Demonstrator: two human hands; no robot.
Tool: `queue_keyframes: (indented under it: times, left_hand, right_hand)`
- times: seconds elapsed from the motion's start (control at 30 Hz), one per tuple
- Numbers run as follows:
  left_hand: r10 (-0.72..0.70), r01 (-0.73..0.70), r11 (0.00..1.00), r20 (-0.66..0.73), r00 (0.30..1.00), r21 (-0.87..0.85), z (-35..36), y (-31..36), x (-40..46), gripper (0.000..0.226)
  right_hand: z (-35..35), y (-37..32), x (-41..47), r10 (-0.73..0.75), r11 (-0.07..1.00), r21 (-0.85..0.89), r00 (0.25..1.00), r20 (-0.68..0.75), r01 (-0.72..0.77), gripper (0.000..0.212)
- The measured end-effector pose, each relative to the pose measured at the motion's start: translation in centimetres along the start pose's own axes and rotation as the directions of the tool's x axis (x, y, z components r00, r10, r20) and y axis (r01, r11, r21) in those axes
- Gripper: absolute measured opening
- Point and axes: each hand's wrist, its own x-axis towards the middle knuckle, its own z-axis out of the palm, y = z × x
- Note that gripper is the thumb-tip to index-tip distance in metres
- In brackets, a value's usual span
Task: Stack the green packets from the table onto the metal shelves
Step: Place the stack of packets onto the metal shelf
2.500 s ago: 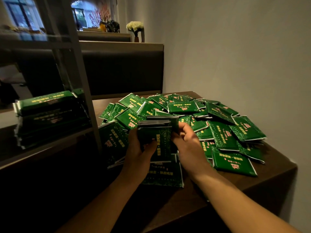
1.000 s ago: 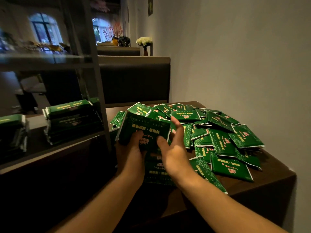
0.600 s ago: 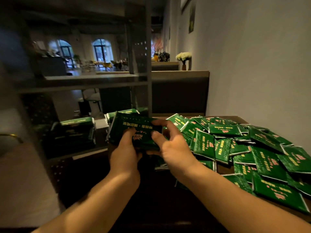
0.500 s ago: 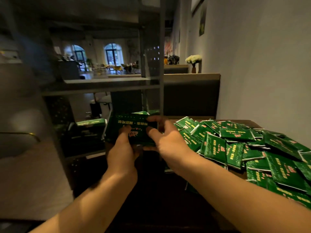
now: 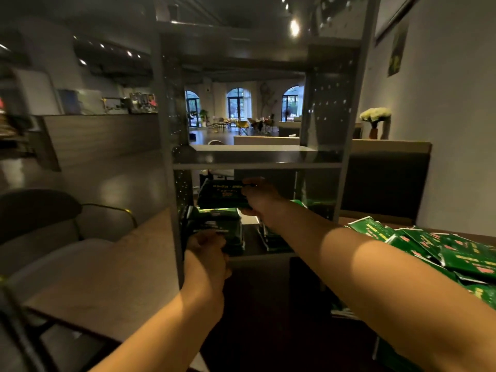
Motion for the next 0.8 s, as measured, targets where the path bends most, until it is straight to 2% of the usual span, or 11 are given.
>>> queue_keyframes:
  times: [0.1,0.23,0.33,0.4,0.5,0.57,0.7,0.8]
  left_hand:
    - [0.015,-0.015,1.0,0.017,1.0,0.018,-0.6,0.1,1.0,0.024]
    - [0.037,-0.038,0.999,0.037,0.999,0.032,-0.5,0.1,1.6,0.02]
    - [0.076,-0.08,0.995,0.066,0.995,0.058,-0.4,-0.3,1.7,0.019]
    - [0.104,-0.11,0.991,0.077,0.992,0.071,-0.4,-0.4,1.8,0.02]
    - [0.121,-0.128,0.988,0.085,0.989,0.089,-0.3,-0.7,2.0,0.021]
    - [0.119,-0.129,0.987,0.095,0.988,0.1,-0.2,-0.9,2.1,0.021]
    - [0.146,-0.164,0.974,0.118,0.982,0.156,0.0,-1.2,2.2,0.02]
    - [0.193,-0.222,0.958,0.161,0.968,0.181,0.2,-1.0,1.5,0.019]
  right_hand:
    - [1.4,-0.3,2.3,0.0,0.989,-0.151,0.999,0.038,0.006,0.012]
    - [3.1,-0.3,4.4,0.03,0.913,-0.408,0.996,0.086,0.008,0.026]
    - [3.6,-0.1,5.4,0.008,0.758,-0.65,0.996,0.091,0.053,0.014]
    - [3.8,0.1,6.0,-0.001,0.635,-0.769,0.996,0.086,0.067,0.016]
    - [3.7,0.4,6.5,-0.006,0.517,-0.85,0.994,0.112,0.099,0.017]
    - [3.4,0.5,6.3,-0.023,0.539,-0.833,0.991,0.133,0.125,0.022]
    - [2.2,0.4,4.0,-0.178,0.632,-0.737,0.97,0.163,0.24,0.025]
    - [0.7,0.6,0.5,-0.232,0.674,-0.67,0.951,0.206,0.31,0.024]
